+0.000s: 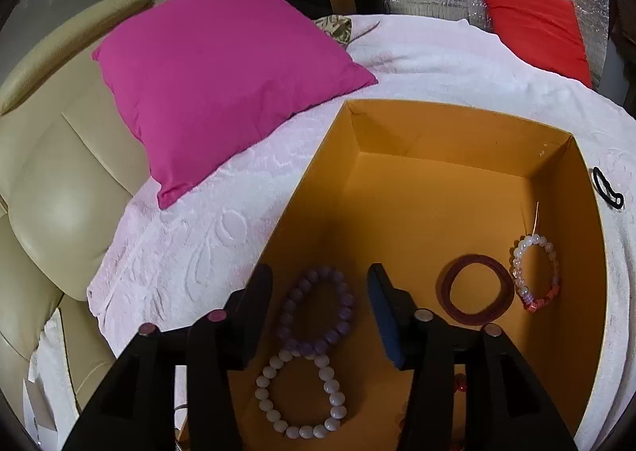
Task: Organize jewelry
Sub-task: 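Open the left gripper to drop the purple bracelet while the right drops the black ring into the box, then grasp the black hair tie on the bed with the right gripper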
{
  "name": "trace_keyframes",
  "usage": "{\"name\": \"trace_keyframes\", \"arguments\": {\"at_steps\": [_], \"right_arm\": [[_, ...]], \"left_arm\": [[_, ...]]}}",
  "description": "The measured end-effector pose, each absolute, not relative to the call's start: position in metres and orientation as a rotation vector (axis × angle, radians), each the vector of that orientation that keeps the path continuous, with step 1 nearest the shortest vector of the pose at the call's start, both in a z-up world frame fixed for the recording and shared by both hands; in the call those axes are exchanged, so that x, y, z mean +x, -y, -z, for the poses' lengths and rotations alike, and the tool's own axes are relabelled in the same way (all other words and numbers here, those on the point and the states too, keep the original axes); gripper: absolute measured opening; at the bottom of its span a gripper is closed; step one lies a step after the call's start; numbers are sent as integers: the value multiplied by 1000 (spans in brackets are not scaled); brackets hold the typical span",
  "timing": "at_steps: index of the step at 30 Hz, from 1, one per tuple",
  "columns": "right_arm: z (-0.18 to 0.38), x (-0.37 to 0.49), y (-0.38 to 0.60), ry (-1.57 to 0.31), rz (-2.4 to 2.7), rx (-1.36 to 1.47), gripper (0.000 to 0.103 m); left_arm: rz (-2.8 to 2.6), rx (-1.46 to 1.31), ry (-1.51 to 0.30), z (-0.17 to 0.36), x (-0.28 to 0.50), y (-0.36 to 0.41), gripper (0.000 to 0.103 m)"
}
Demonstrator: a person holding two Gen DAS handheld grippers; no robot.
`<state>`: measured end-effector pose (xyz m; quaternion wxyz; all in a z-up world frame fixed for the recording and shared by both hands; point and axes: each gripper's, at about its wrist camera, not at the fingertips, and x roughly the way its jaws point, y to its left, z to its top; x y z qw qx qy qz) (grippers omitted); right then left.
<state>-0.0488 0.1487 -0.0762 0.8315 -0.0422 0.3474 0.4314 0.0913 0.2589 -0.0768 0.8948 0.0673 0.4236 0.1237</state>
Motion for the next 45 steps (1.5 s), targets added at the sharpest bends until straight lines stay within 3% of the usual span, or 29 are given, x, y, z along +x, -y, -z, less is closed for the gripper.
{"name": "trace_keyframes", "arguments": {"at_steps": [9,24,29,37,45], "right_arm": [[64,-36,-131,-715,-874,-59,32],[33,21,-52,-656,-663,89,32],[29,52,-14,-647,-533,105,47],[62,115,58,-782,-327,152,47],[68,147,81,-811,-253,191,47]], "left_arm": [[-278,146,-840,70,90,-258,62],[-266,144,-798,59,81,-246,64],[-195,111,-813,54,76,-230,68],[-26,157,-778,42,63,-180,71],[159,-19,-794,26,53,-148,71]]}}
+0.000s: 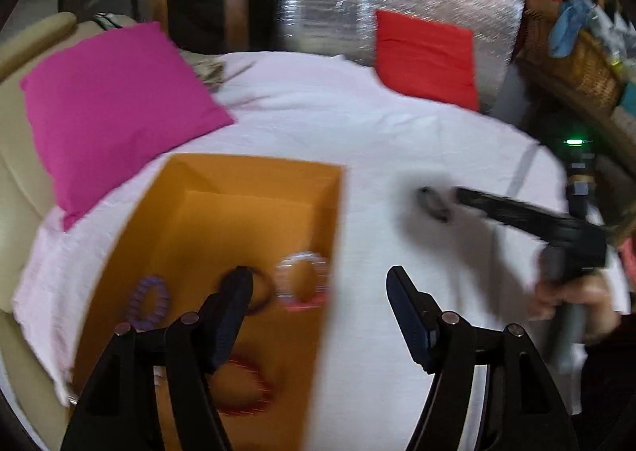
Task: Organize jewelry
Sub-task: 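Grasp the black hair tie on the bed with the right gripper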
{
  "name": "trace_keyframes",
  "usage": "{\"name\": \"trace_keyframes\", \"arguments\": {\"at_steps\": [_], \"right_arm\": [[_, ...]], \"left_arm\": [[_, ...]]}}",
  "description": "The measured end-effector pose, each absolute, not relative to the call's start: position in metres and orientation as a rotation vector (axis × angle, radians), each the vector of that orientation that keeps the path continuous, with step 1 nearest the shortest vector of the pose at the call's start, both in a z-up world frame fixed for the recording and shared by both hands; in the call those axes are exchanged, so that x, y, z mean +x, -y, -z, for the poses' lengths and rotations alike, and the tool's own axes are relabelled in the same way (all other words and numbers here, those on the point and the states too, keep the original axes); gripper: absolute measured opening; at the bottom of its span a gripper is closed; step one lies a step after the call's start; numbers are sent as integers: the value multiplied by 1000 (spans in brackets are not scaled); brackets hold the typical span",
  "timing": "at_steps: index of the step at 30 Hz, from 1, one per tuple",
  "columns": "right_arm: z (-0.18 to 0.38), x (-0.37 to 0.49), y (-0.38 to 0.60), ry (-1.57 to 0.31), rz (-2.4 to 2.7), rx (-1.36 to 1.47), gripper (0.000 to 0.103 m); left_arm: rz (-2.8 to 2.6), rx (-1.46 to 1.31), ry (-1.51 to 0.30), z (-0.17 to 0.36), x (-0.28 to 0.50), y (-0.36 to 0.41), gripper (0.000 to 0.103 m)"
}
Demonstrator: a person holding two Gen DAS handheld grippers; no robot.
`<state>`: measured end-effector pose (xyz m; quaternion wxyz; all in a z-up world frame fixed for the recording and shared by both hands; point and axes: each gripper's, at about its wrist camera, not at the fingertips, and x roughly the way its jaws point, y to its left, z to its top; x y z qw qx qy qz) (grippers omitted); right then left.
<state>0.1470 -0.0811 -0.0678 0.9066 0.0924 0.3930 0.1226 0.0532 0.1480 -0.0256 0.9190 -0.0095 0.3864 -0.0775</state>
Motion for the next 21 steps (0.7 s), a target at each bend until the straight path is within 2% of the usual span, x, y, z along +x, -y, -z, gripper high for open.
{"name": "trace_keyframes", "arguments": {"at_steps": [6,10,17,21], "right_arm": [[72,161,82,-839,-269,165,42],[85,183,75,-893,-281,126,35],[99,195,78,-928,-322,113,34],[107,201,69,-947,-347,68,26]], "left_arm": [[302,47,-791,31,44,-91,71],[268,61,-865,56,55,-78,71],[148,55,-978,99,83,-69,71],[118,54,-983,103,85,-66,71]]}}
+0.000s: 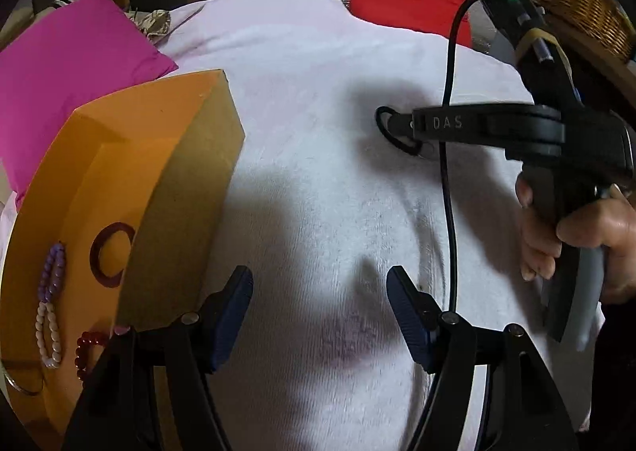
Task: Organize jewelry
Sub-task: 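Grasp the black hair tie on the bed with the right gripper, then lift the black hair tie with the right gripper toward the orange box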
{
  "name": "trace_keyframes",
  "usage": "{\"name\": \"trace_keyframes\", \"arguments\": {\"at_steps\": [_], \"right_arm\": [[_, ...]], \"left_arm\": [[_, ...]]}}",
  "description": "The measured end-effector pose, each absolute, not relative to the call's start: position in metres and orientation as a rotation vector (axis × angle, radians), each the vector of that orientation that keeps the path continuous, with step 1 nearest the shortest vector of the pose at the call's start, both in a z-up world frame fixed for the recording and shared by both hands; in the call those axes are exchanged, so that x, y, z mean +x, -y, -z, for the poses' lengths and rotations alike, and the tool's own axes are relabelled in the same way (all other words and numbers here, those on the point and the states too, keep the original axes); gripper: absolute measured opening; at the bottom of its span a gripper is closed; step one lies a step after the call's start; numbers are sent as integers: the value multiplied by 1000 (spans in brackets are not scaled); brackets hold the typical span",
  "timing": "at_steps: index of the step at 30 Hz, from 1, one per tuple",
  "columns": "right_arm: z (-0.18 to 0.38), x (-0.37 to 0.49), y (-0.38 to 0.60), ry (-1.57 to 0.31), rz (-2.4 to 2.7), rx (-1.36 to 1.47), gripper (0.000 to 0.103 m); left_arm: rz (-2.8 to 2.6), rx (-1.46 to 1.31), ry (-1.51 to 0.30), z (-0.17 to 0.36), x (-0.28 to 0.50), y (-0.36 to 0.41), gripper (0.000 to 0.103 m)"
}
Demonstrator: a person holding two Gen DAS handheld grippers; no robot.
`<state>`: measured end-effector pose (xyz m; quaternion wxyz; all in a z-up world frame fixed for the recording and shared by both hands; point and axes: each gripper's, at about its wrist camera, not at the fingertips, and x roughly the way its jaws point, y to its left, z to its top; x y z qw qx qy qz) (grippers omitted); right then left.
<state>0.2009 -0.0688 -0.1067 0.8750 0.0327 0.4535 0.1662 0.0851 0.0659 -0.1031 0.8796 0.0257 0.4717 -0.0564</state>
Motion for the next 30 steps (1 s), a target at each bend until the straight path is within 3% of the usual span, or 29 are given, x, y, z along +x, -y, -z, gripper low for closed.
{"name": "trace_keyframes", "arguments": {"at_steps": [5,9,17,30], "right_arm": [[113,198,67,-932,-345,8,7],[109,190,80,-921,-343,3,7],[100,169,116,-927,-340,40,7],[89,113,126,-920,-344,-8,7]], "left_arm": [[96,30,-989,111,96,-65,70],[71,68,-969,116,106,-58,68],[71,125,-939,117,117,-38,8],[78,109,-911,97,99,-17,4]]}}
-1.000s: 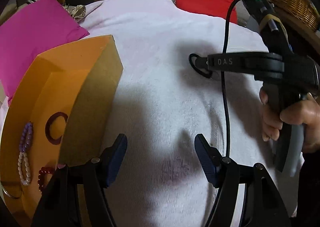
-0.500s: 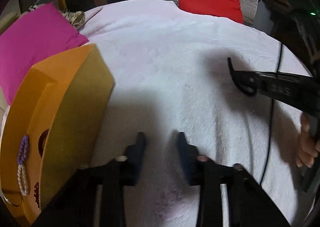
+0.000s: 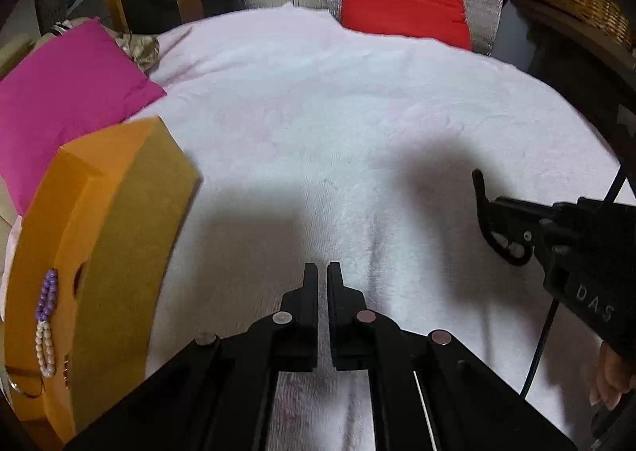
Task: Organize jewelry
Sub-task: 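Lift the black hair tie with the right gripper toward the orange box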
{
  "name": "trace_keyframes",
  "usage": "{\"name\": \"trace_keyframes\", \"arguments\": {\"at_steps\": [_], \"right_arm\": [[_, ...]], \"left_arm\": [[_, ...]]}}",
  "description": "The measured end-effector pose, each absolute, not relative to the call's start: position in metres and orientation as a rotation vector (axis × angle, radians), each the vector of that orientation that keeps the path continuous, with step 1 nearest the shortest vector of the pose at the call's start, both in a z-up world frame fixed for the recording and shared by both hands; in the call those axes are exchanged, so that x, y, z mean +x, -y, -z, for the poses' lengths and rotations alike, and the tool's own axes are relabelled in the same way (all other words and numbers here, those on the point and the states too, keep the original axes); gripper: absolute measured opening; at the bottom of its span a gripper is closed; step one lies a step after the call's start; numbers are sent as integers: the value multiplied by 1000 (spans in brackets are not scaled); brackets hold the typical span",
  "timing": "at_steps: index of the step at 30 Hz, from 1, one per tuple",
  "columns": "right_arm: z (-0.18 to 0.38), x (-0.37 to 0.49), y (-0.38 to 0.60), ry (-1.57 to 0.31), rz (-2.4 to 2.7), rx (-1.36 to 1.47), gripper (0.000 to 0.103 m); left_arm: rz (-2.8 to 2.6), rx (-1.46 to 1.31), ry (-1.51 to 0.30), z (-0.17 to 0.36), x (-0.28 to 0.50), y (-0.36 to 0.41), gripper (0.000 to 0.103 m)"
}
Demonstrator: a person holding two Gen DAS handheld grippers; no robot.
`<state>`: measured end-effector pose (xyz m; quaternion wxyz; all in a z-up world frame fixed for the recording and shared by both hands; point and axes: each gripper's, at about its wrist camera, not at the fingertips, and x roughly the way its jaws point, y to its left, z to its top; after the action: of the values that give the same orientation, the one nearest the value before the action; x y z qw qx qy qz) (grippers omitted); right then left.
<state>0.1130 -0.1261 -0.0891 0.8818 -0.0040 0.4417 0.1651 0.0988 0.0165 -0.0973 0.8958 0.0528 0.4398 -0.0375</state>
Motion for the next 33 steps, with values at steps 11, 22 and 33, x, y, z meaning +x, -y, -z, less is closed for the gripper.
{"name": "trace_keyframes", "arguments": {"at_steps": [11,22,33], "right_arm": [[37,86,99,-790,-428,77,7],[13,81,33,-713,-469,-1,7],[76,154,102,-964,-264,310,15]], "left_arm": [[-11,31,-744,44,42,-66,4],[-136,-35,-721,33,30,-149,4],[-79,-49,-726,30,28,-154,4]]}}
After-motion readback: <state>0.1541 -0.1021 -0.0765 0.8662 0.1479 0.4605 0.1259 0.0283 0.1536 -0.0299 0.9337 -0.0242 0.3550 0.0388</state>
